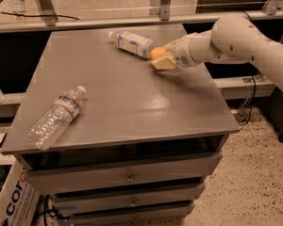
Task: Move orange near blue plastic bottle
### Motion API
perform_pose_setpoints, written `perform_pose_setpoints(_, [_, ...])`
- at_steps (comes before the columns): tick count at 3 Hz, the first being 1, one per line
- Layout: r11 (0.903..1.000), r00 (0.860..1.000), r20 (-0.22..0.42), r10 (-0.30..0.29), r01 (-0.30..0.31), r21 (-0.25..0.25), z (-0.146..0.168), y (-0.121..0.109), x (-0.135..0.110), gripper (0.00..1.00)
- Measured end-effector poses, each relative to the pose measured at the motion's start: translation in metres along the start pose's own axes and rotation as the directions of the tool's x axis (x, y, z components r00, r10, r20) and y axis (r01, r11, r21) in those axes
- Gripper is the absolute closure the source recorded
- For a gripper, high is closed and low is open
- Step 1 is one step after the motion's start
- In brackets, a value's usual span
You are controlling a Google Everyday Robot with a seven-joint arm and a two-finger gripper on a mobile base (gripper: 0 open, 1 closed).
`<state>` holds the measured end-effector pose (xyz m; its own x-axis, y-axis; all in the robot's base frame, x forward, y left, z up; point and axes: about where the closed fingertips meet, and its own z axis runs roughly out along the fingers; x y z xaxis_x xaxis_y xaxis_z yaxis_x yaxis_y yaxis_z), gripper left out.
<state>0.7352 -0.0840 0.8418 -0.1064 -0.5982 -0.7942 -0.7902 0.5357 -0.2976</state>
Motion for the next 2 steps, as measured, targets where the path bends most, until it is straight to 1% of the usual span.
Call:
perform_pose_setpoints(1, [0.9993,0.999,-0.035,0.030,-0.031,-0.023,0.0442,-0.0280,0.0046,1.00])
perform_pose_setpoints(2, [0.9989,0.999,-0.032,0.036,-0.037,-0.030,0.0494,-0.0294,0.0016,1.00])
